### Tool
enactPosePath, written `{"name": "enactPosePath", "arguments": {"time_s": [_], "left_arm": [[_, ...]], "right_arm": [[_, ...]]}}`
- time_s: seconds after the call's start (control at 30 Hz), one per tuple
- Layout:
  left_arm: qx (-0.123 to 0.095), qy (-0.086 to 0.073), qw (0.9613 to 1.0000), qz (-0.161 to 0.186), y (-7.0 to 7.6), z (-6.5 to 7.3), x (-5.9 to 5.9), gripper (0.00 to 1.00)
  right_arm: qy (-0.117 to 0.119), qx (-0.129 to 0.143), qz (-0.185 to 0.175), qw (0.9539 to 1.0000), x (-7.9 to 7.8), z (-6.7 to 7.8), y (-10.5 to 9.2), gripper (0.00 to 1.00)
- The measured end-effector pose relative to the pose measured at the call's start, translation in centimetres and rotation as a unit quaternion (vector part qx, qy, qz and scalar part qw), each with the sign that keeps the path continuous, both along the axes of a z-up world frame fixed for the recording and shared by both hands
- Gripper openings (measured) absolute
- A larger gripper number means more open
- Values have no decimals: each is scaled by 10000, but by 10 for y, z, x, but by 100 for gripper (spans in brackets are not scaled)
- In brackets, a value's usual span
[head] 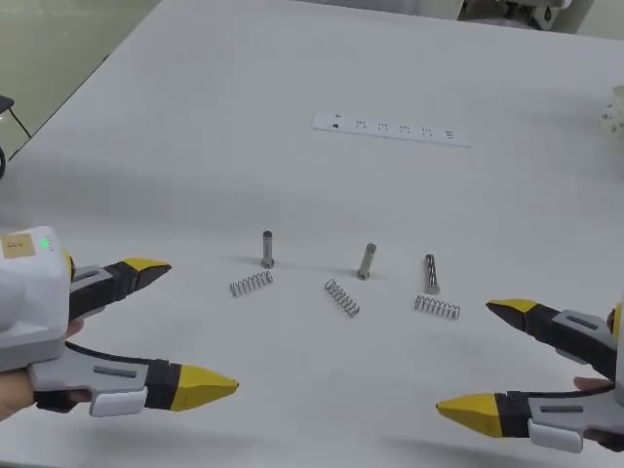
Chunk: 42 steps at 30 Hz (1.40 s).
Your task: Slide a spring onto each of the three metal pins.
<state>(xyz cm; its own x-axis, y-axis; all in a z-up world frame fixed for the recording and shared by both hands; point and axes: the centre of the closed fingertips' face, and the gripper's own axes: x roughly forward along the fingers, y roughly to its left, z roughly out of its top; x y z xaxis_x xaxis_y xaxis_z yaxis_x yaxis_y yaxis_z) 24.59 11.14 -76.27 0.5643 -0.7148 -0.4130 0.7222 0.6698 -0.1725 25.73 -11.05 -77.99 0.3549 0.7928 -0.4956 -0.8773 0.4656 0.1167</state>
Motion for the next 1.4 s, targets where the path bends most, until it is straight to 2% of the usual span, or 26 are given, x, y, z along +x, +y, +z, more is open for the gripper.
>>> {"name": "enactPosePath", "arguments": {"time_s": [0.37,1.0,1.27,1.4], "left_arm": [[38,-34,10000,-45,0,2,2,96],[40,38,9999,-125,-2,1,-2,94],[41,-17,10000,-65,1,1,1,95],[139,-93,9999,-36,4,0,4,94]], "right_arm": [[-10,3,34,10000,1,2,2,88],[7,-49,57,10000,0,1,1,87],[34,-59,60,10000,-1,0,0,87],[73,43,38,10000,1,2,1,87]]}}
